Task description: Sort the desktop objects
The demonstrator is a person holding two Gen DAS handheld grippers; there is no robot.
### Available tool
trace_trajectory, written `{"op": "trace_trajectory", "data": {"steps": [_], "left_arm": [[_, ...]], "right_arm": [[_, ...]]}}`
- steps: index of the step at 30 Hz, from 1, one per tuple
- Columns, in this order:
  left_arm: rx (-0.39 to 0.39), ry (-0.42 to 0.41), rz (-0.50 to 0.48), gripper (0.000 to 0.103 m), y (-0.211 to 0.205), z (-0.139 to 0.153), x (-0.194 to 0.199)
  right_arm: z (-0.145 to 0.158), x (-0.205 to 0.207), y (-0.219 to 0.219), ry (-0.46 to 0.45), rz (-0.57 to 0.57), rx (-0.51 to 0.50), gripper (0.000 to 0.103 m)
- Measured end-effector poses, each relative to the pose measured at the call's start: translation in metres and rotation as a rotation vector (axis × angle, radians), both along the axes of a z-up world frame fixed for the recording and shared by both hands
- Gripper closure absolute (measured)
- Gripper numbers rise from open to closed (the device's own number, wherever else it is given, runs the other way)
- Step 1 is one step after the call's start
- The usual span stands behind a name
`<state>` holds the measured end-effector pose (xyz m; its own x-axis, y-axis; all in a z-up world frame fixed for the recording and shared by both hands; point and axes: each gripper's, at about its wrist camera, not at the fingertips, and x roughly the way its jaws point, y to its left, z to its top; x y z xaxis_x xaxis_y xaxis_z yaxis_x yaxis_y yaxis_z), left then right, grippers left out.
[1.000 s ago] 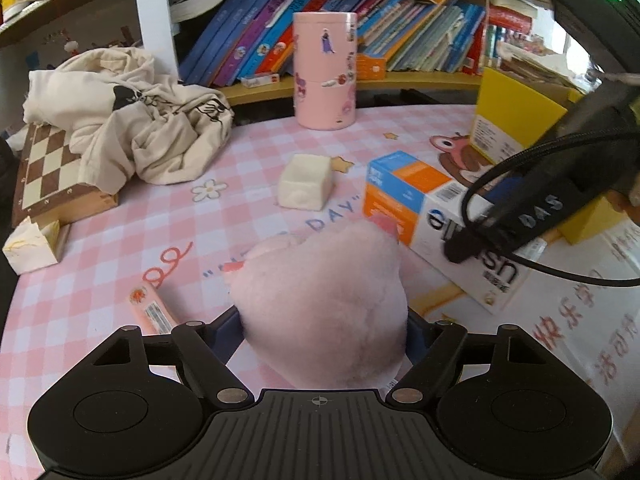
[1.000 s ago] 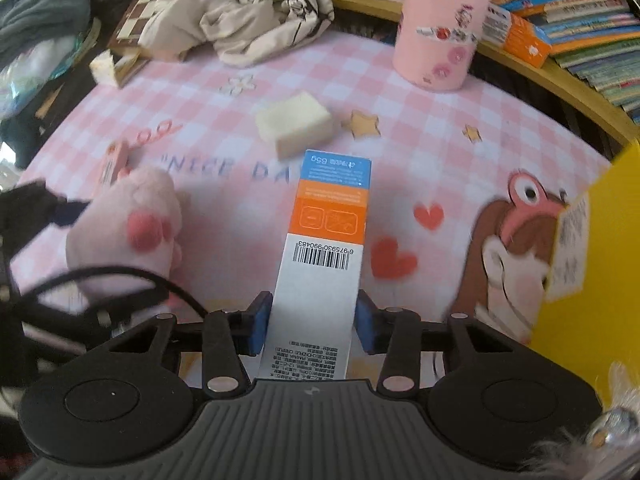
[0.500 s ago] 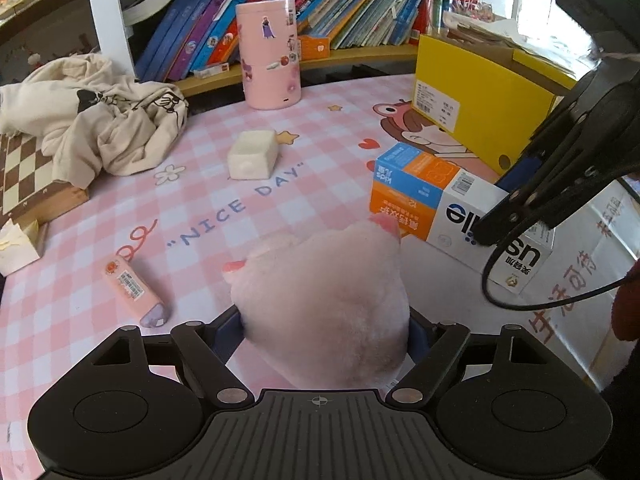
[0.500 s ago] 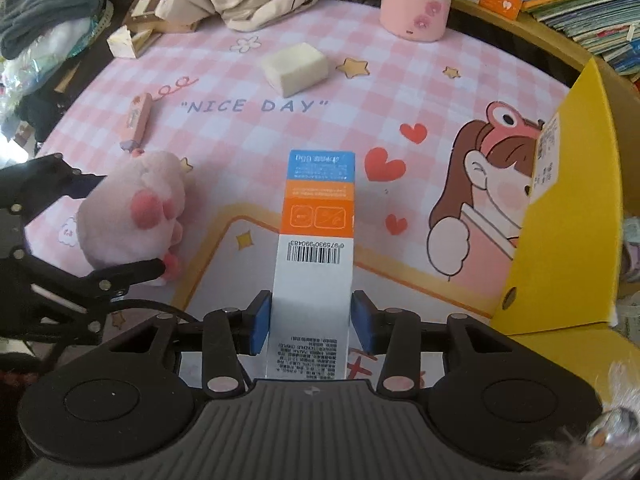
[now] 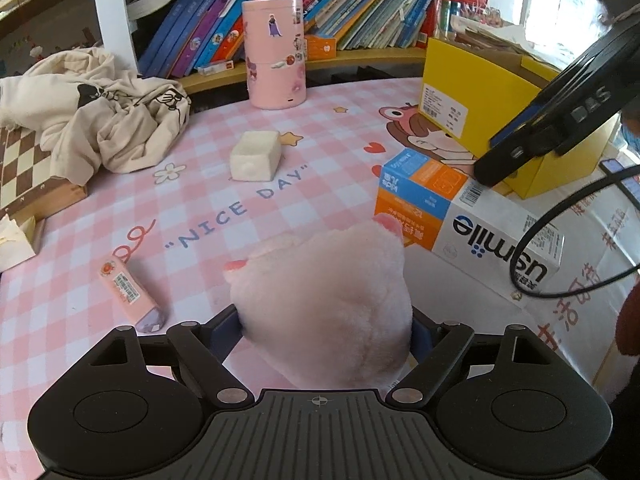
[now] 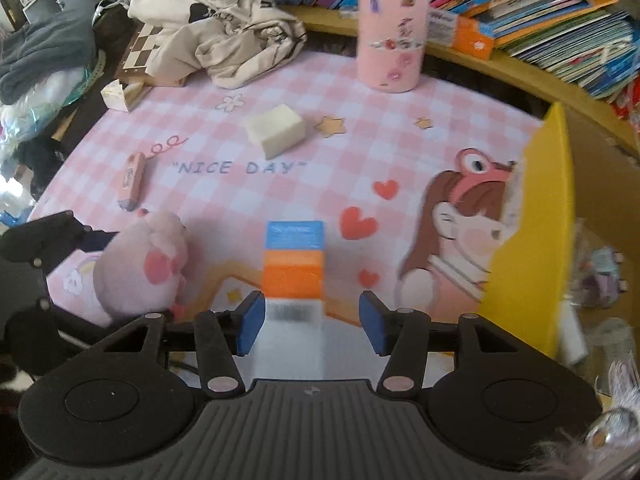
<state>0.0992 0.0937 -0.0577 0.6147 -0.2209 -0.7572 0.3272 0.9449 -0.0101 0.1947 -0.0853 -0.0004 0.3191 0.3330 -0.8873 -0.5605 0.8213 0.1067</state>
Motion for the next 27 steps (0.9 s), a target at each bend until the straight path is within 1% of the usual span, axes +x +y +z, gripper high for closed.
{"op": "trace_trajectory", "data": {"steps": [1, 2, 3, 7, 10, 12, 14, 16, 17, 22, 25, 27], "left_arm": [[-0.005, 0.001, 0.004, 0.018, 0.001, 0.0, 0.001], [-0.009, 0.003, 0.008, 0.017, 0.001, 0.0, 0.002], [-0.013, 0.004, 0.013, 0.017, 0.001, -0.001, 0.003], [-0.022, 0.008, 0.021, 0.017, 0.002, -0.003, 0.007], [-0.028, 0.012, 0.022, 0.016, 0.001, -0.005, 0.01], [-0.031, 0.014, 0.023, 0.016, 0.001, -0.007, 0.012], [-0.036, 0.015, 0.024, 0.017, 0.001, -0.008, 0.014], [-0.044, 0.015, 0.023, 0.018, 0.001, -0.009, 0.015], [-0.046, 0.013, 0.021, 0.019, 0.001, -0.009, 0.014], [-0.047, -0.001, 0.016, 0.028, 0.001, -0.005, 0.01], [-0.052, -0.008, 0.026, 0.03, 0.004, 0.0, 0.005], [-0.075, -0.015, 0.041, 0.03, 0.008, 0.006, 0.001]], "right_arm": [[-0.005, 0.001, 0.006, 0.009, 0.01, 0.0, 0.05], [-0.01, 0.002, 0.013, 0.013, 0.022, -0.01, 0.046], [-0.016, 0.002, 0.019, 0.016, 0.034, -0.022, 0.045], [-0.038, 0.005, 0.036, 0.018, 0.059, -0.096, 0.047], [-0.048, 0.009, 0.04, 0.026, 0.061, -0.124, 0.051], [-0.054, 0.011, 0.04, 0.034, 0.057, -0.138, 0.058], [-0.059, 0.012, 0.038, 0.042, 0.049, -0.143, 0.061], [-0.059, 0.011, 0.036, 0.036, 0.047, -0.136, 0.062], [-0.059, 0.01, 0.035, 0.033, 0.047, -0.132, 0.065], [-0.053, -0.003, 0.03, 0.017, 0.042, -0.101, 0.065], [-0.043, -0.016, 0.024, 0.01, 0.037, -0.073, 0.065], [-0.036, -0.026, 0.017, 0.005, 0.03, -0.054, 0.065]]}}
